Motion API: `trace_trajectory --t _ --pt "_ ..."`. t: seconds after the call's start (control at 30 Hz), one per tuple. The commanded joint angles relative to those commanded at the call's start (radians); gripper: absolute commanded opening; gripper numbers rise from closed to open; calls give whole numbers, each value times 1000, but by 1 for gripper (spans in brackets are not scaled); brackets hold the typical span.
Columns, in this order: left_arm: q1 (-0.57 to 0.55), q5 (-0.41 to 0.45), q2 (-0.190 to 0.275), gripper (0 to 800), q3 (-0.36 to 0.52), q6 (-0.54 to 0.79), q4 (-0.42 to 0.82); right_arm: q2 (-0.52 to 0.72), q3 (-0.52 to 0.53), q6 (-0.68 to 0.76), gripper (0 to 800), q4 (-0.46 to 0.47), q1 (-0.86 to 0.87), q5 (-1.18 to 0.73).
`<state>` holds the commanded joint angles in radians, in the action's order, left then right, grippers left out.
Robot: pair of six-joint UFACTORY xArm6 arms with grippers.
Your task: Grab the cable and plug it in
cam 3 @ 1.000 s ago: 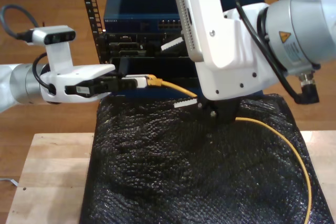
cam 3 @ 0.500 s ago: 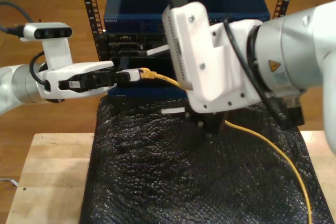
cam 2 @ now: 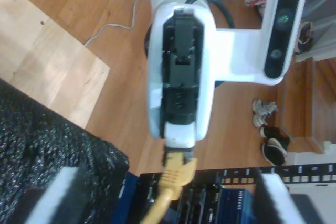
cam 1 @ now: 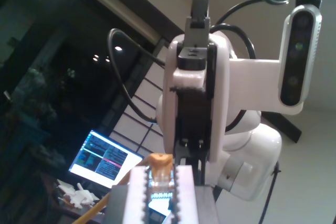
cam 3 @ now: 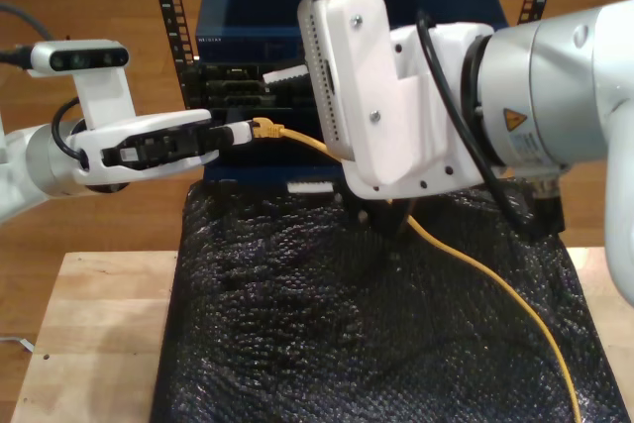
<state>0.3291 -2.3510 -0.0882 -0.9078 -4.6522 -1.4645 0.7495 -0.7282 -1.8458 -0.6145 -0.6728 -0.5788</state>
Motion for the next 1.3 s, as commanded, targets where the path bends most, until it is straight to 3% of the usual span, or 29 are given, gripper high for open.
trace_trajectory --t 0.1,0.23,0.53,0.87,1.3 --pt "0 -8 0 3 0 2 0 -5 -2 0 599 -2 -2 0" --pt "-2 -20 0 3 0 3 0 -9 -2 2 595 -2 -2 32" --pt "-5 -34 -2 7 2 8 -17 -23 -2 3 466 -2 -8 57" --pt "-5 -41 -6 7 2 5 -21 -25 0 3 444 -12 -25 55" --pt "-5 -51 -11 7 2 5 -32 -37 0 5 333 -31 -25 57"
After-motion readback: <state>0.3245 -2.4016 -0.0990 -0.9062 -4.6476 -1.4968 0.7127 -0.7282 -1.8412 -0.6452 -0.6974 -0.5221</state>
